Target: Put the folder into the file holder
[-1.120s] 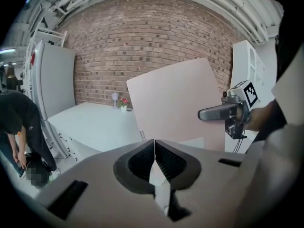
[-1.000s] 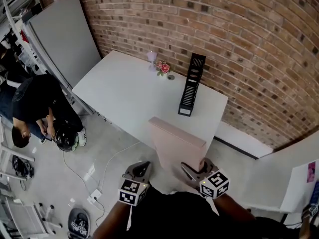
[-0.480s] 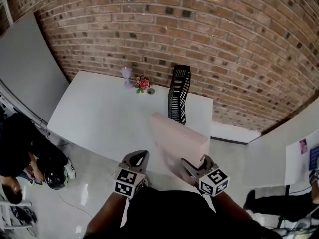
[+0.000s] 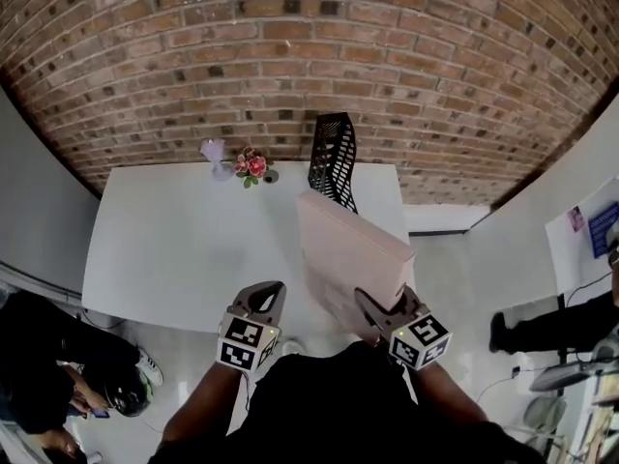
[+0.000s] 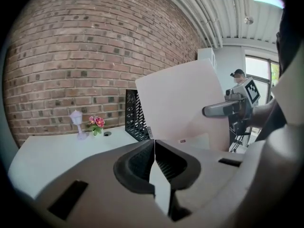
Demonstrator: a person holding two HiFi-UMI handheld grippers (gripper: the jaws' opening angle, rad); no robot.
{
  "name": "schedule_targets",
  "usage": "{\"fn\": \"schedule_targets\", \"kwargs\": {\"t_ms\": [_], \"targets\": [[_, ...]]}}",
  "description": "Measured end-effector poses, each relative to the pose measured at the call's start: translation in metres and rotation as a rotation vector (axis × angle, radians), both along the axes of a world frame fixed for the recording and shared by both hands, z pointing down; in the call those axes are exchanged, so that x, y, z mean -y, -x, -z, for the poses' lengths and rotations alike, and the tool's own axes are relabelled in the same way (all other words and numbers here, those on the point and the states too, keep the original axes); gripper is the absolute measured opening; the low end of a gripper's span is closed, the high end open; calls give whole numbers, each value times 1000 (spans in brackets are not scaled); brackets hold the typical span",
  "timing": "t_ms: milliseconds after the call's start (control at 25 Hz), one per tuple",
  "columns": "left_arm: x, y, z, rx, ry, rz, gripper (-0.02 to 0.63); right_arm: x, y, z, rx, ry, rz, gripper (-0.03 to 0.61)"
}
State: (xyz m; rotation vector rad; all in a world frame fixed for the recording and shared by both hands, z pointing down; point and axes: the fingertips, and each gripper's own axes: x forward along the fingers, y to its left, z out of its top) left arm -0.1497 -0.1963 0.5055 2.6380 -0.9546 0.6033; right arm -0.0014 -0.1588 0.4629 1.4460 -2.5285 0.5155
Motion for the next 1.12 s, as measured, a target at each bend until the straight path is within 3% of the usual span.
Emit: {"fn": "schedule_targets", "kwargs": {"t_ms": [320,640,1120], "targets": [[14,8,1,-29,-1,-50,6,22,-12,28,13,-44,-134,161],[28,27,-4,-47,14,16,6,74,-52,68,-3,-159,-259,161],[31,6,-3,-28,7,54,6,164,-100,103,33,-321,-376,161]]}}
